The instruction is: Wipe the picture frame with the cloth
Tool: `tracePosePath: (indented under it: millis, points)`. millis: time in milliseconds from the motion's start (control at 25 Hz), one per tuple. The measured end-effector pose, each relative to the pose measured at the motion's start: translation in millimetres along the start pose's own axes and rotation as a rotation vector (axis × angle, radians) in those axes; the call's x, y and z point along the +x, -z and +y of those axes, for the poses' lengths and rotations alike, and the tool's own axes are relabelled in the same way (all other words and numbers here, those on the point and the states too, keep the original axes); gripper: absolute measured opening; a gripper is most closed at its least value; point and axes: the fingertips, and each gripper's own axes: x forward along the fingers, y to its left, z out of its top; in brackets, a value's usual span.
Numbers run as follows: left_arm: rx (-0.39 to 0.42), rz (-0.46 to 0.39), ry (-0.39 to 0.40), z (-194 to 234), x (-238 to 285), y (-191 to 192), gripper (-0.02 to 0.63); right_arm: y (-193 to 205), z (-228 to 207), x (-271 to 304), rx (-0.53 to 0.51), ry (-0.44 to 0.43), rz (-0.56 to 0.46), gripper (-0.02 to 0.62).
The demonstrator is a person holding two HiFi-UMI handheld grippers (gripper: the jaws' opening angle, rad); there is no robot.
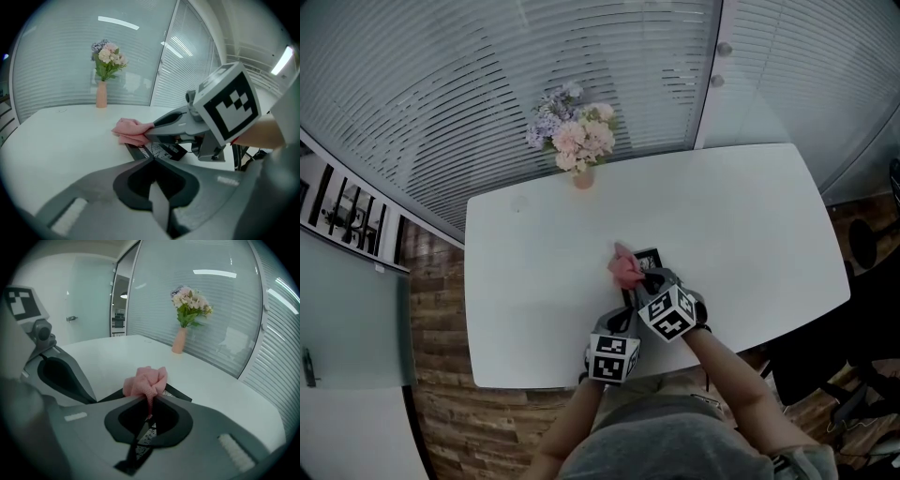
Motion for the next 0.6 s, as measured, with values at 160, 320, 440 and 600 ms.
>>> tracePosePath:
  millis: [160, 320, 440, 600]
  points:
    - [0.003, 0.001, 0.0, 1, 0, 0, 0.002, 0, 0, 2, -0.049, 0.011, 0.018, 0.015]
    - [0.001, 0.002, 0.002, 1, 0, 0, 0.002, 1, -1, -1, -0.07, 0.023, 0.035, 0.015]
    - [0.001, 0.001, 0.001, 1, 0, 0, 0.002, 5, -6, -3, -0.075, 0.038, 0.049, 0.015]
    - [-0.002, 0.002, 0.006, 1, 0, 0, 0.002, 10, -14, -8, -0.078, 0.064, 0.066, 0.015]
